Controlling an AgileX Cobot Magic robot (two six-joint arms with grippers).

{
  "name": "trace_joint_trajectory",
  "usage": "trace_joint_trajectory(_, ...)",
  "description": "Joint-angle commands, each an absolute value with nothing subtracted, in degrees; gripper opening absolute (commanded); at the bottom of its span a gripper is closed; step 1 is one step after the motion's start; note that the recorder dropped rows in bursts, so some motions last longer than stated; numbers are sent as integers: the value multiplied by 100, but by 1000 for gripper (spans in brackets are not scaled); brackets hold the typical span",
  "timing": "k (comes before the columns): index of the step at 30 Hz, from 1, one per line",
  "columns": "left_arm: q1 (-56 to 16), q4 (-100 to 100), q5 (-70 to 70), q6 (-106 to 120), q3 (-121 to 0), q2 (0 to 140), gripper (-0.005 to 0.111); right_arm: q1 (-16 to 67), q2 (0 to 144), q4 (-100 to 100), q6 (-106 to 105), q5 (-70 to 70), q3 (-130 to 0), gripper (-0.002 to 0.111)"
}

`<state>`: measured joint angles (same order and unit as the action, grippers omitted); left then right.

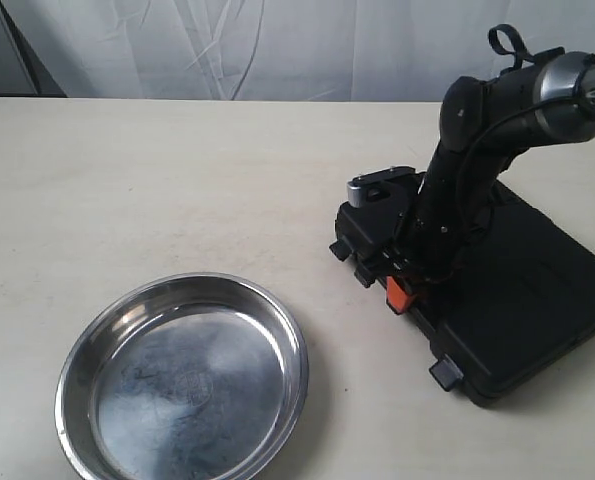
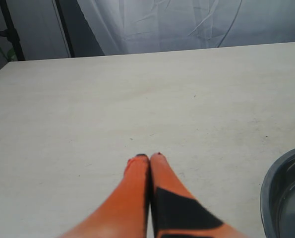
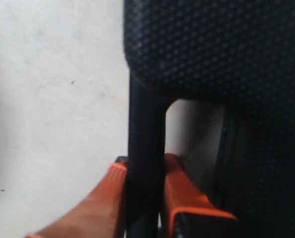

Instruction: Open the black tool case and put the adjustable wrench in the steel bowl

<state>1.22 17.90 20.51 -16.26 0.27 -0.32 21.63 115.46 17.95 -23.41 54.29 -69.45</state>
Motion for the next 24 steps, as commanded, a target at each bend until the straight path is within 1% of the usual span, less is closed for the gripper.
trace_joint_trajectory(1,99,1806,1952,-1634,0,0,0,2395,11584,1960,-2550,5429,-6945,7)
trace_joint_trajectory(2,99,1806,1952,-1634,0,0,0,2407,11584,1960,-2550,5429,-6945,11)
trace_joint_trajectory(5,99,1806,1952,-1634,0,0,0,2416,11584,1987,-2550,5429,-6945,30)
trace_joint_trajectory(6,99,1806,1952,-1634,0,0,0,2416,11584,1987,-2550,5429,-6945,35)
trace_joint_trajectory(7,99,1806,1952,-1634,0,0,0,2416,11584,1974,-2550,5429,-6945,37)
trace_joint_trajectory(9,99,1806,1952,-1634,0,0,0,2416,11584,1974,-2550,5429,-6945,35)
trace_joint_trajectory(11,99,1806,1952,-1634,0,0,0,2416,11584,1974,-2550,5445,-6945,30)
trace_joint_trajectory(17,99,1806,1952,-1634,0,0,0,2416,11538,1974,-2550,5467,-6945,-1)
trace_joint_trajectory(24,99,1806,1952,-1634,0,0,0,2416,11538,1947,-2550,5504,-6945,-1)
